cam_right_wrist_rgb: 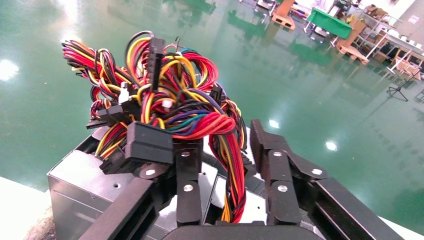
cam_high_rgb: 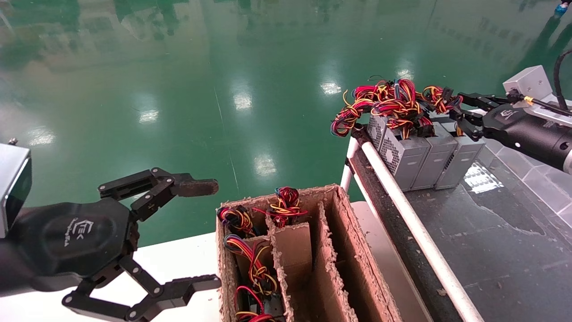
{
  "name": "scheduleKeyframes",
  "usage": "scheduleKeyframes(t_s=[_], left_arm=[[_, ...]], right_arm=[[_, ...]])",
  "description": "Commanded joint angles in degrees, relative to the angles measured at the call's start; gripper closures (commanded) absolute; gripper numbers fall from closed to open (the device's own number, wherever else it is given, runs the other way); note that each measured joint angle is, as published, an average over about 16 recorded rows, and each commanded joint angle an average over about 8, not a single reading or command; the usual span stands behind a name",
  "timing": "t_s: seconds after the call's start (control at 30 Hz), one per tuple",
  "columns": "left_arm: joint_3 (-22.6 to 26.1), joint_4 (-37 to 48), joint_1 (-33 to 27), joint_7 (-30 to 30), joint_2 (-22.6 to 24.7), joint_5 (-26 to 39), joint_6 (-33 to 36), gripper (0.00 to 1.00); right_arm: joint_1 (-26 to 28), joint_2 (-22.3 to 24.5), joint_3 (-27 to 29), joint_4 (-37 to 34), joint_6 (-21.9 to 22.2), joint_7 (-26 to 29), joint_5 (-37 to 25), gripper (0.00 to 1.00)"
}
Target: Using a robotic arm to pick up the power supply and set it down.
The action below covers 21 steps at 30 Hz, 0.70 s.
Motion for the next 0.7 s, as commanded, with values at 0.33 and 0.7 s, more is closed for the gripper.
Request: scheduleKeyframes(t_s=[0.33,0.7], left_arm=[[0.01,0.00,0.00,0.00,0.00,0.00,0.00,0.00],[0.01,0.00,0.00,0.01,0.00,-0.01,0.00,0.00]], right_arm=[[1.28,0.46,-1.37,-1.56,-0.34,2.12,-1.96,0.00],[4.11,2.64,-2.64,-1.95,-4.92,6.37,-3.80,0.00]])
